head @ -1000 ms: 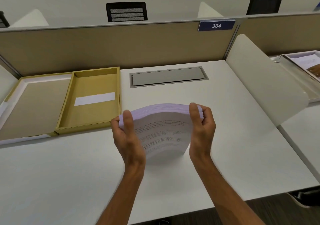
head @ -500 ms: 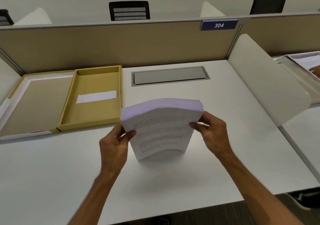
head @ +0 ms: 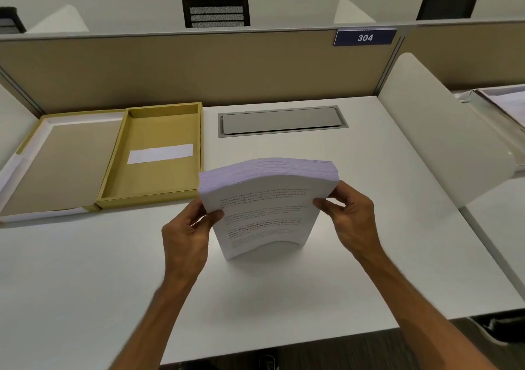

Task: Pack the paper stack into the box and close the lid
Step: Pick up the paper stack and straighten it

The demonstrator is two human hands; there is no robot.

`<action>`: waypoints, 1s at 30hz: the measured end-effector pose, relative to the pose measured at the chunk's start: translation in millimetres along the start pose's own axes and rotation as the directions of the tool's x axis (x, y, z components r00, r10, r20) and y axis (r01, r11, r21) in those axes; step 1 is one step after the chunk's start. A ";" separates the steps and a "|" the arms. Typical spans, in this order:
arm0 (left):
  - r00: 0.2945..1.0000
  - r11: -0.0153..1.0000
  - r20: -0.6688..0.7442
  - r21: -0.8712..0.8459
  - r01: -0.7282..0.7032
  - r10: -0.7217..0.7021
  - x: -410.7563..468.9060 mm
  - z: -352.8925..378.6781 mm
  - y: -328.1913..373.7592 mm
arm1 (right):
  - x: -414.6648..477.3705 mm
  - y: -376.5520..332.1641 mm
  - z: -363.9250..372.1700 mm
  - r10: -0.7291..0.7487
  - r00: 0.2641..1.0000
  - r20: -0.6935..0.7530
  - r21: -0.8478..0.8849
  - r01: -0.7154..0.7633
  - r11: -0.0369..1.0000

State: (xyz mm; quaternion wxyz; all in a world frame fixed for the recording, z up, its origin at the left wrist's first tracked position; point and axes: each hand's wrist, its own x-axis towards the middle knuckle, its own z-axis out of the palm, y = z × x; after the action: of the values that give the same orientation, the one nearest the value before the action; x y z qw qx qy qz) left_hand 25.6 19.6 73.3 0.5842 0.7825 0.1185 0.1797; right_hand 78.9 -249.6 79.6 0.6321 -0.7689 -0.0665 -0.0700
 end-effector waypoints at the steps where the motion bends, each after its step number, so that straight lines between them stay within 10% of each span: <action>1: 1.000 1.000 0.004 -0.006 0.008 -0.008 -1.1 1.1 -1.7 | -1.6 1.4 0.9 0.008 1.000 0.003 0.012 -0.008 1.000; 30: 0.991 0.985 0.089 -0.135 0.107 -0.095 -20.1 24.4 -6.4 | -25.0 8.2 34.0 0.086 0.995 -0.049 0.145 -0.078 0.986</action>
State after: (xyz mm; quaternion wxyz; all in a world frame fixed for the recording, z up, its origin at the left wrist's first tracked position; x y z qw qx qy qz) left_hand 17.8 -7.7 58.2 0.6503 0.7394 0.1211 0.1253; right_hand 56.7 -218.2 60.4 0.6896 -0.7214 -0.0220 -0.0602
